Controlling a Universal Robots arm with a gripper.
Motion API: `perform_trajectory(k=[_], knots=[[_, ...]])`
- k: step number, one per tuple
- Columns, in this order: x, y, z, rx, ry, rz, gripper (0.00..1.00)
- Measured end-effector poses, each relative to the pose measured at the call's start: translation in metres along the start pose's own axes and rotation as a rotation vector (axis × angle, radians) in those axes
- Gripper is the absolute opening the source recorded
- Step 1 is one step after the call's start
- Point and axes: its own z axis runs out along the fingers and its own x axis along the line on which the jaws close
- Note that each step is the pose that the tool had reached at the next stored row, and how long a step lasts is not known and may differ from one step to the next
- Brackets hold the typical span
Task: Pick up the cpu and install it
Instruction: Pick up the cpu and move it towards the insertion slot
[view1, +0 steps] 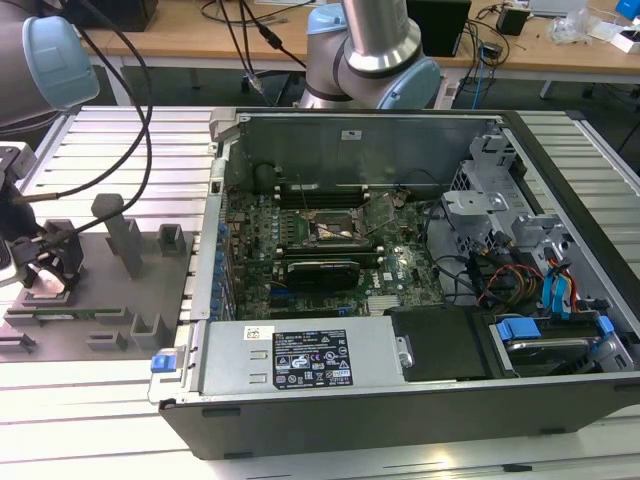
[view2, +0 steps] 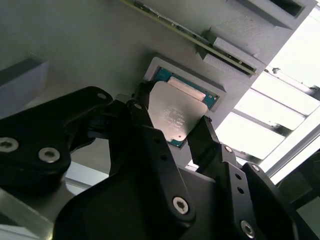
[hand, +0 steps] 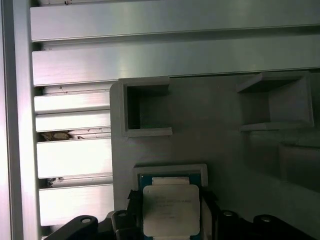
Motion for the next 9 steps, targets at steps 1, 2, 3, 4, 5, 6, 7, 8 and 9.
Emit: perform_trajectory(k=[1, 2, 3, 4, 5, 6, 7, 8, 9], knots=[[0.0, 0.0, 0.0001, -0.0001, 0.0, 0.0, 0.55], [0.0, 0.0, 0.0001, 0.0, 0.0, 0.0, 0.55], [0.0, 0.0, 0.0001, 0.0, -0.0001, 0.0, 0.55], [0.0, 0.0, 0.0002, 0.0, -0.0001, 0.0, 0.55], [0.0, 0.0, 0.0002, 0.0, -0.0001, 0.0, 0.55], [0.0, 0.0, 0.0001, 0.0, -0.0001, 0.0, 0.55], [-0.0001, 0.0001, -0.0014, -0.0004, -0.0007, 0.0, 0.55], [-0.0001, 0.0002, -0.0041, -0.0001, -0.0002, 0.0, 0.55], [-0.0001, 0.0003, -0.0059, -0.0001, -0.0002, 0.0, 0.55]])
